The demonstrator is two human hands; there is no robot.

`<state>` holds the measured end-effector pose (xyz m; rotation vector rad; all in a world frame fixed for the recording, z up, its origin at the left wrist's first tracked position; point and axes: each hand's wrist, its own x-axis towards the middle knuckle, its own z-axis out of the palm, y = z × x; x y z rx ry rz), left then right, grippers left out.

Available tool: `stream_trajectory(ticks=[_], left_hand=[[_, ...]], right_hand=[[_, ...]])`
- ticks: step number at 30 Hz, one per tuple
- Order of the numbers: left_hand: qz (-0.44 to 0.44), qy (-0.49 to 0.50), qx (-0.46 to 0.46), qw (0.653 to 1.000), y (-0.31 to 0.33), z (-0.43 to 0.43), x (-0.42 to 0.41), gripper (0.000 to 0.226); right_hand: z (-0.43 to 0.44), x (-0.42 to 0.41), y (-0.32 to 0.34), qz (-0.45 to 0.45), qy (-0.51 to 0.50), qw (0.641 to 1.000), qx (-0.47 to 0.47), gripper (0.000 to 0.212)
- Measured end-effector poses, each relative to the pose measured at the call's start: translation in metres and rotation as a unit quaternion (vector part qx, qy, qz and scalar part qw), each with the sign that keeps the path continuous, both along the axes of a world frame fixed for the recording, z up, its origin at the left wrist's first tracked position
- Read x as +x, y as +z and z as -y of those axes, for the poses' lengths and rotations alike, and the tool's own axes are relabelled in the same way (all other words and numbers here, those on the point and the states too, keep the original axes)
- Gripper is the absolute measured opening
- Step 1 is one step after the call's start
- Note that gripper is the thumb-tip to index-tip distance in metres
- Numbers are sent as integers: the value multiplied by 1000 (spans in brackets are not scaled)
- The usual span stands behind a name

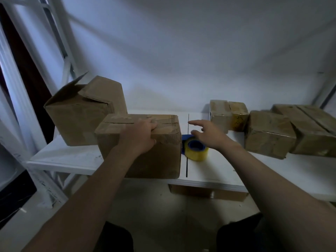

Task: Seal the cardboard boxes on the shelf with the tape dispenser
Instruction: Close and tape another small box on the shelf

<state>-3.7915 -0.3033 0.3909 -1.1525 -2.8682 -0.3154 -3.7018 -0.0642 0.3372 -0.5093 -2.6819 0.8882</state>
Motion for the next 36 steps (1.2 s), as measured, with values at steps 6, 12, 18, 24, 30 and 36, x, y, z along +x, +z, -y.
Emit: stream_trajectory(ticks=[6,12,18,24,30,36], left_hand=[[-26,23,-4,999,1,-16,-6,51],[-4,36,-21,999,13,-28,-21,64],[-6,42,-16,999,14,-30,-22,59],[-9,44,-10,999,5,-26,-23,62],[-11,44,26,999,-3,-21,-16,64],[1,35,123,992,-5,-10,1,50]], right_hand=[[-28,-6,-41,107,-121,987,-23,59],[-48,-35,-57,181,-109,977,-19,68],[-54,-54,-74,208,-135,968,-28,50],[-56,-45,-86,179,-194,964,-45,25],[-45,-13,-62,163,-222,951,-140,39],[-36,15,-11,-41,-222,957,-181,43]])
